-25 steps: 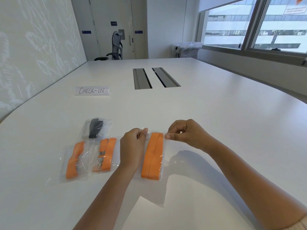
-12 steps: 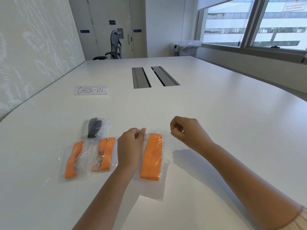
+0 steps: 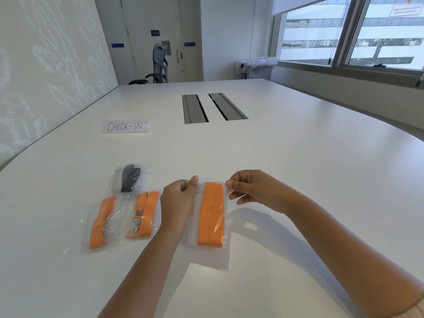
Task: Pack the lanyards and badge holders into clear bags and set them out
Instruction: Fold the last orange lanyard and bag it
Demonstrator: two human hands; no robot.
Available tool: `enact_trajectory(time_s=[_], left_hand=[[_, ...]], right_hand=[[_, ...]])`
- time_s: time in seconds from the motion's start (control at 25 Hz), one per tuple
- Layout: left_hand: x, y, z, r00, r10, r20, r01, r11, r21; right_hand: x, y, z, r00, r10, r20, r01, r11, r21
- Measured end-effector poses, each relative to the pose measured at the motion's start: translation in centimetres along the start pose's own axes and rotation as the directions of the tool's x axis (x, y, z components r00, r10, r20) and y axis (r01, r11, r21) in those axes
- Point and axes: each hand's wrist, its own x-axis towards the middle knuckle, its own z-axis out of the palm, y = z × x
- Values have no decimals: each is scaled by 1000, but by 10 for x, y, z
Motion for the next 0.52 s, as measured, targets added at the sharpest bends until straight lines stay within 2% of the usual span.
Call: enact_trajectory(time_s=[0.12, 0.24, 0.32, 0.44, 0.52], left_hand=[[0, 0, -1, 999, -30, 17, 31, 998, -63], [0, -1, -1, 1000, -13, 0, 13, 996, -93], [0, 0, -2, 998, 26, -64, -36, 986, -160], [0, 0, -3, 983, 17, -181, -70, 955, -288], [0, 1, -1, 986, 2, -169, -56, 946, -318]], right_hand=[[-1, 0, 2, 999, 22, 28, -22, 1000, -1], [-4, -2, 3, 993, -106, 57, 107, 994, -6], [-5, -5, 4, 987, -161, -2, 160, 985, 59], [-2, -5, 11, 998, -67, -5, 67, 994, 87], [-1, -3, 20, 999, -10, -42, 12, 998, 58]])
